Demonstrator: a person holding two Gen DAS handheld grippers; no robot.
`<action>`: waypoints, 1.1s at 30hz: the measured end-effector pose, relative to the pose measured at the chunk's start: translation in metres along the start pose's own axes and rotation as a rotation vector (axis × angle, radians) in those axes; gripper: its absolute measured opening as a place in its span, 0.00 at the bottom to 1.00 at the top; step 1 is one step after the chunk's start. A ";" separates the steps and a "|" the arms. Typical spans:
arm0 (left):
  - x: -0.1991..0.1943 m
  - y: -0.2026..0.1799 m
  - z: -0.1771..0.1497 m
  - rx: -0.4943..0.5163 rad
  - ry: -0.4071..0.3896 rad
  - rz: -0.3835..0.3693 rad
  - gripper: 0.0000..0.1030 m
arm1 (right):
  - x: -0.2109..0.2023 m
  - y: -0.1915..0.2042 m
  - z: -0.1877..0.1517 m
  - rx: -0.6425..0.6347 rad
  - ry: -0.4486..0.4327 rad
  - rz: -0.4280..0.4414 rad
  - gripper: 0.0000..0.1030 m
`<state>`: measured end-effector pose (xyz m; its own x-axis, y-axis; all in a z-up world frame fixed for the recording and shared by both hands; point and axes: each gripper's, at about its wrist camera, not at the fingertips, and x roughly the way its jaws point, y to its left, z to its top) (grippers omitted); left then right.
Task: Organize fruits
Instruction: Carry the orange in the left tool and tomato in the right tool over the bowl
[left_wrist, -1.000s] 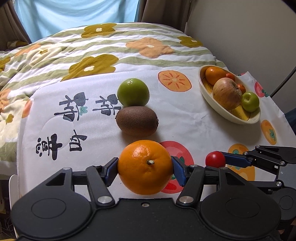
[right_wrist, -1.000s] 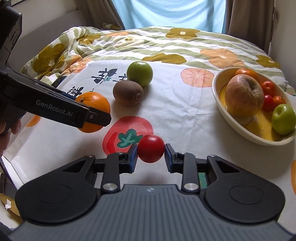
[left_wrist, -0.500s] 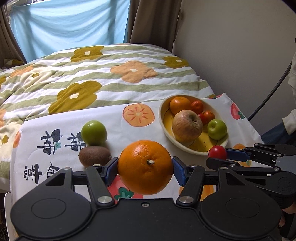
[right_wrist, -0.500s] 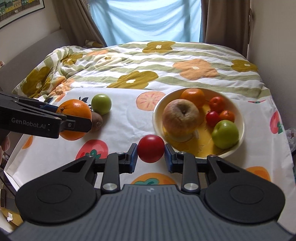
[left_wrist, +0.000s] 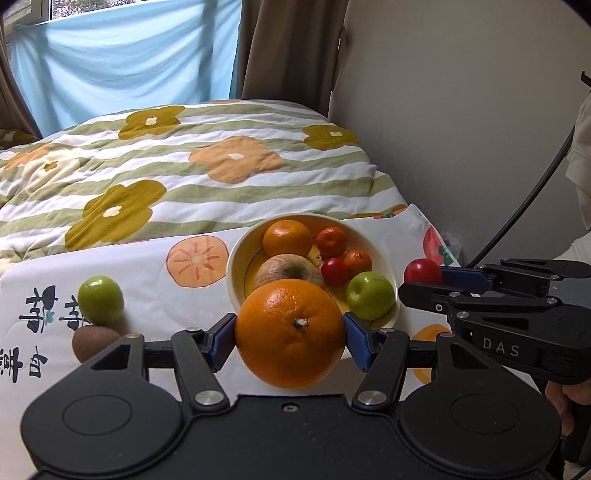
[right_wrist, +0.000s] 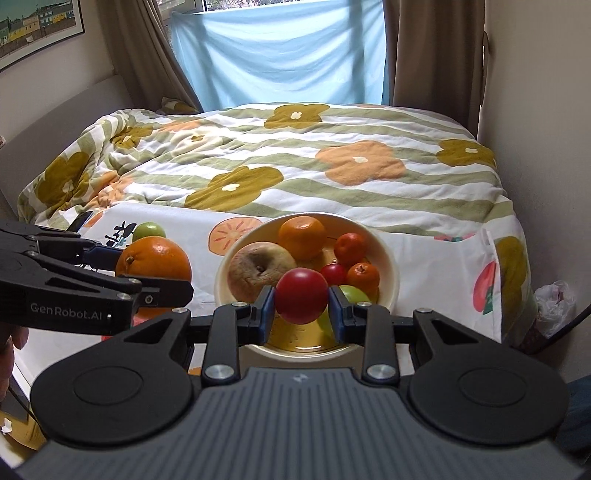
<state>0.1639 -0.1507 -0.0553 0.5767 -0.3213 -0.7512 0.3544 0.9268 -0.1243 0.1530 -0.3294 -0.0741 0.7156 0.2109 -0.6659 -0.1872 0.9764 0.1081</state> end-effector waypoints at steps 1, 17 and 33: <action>0.003 -0.005 0.001 0.000 -0.001 0.004 0.64 | 0.001 -0.007 0.002 -0.002 -0.001 0.004 0.44; 0.071 -0.082 -0.016 0.065 -0.064 0.158 0.64 | 0.032 -0.078 0.004 -0.023 0.024 0.063 0.44; 0.059 -0.083 -0.016 0.055 -0.133 0.247 0.89 | 0.040 -0.082 0.002 -0.024 0.037 0.108 0.44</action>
<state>0.1566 -0.2435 -0.0994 0.7407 -0.1132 -0.6622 0.2282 0.9695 0.0896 0.1984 -0.4006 -0.1084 0.6655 0.3125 -0.6779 -0.2780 0.9466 0.1634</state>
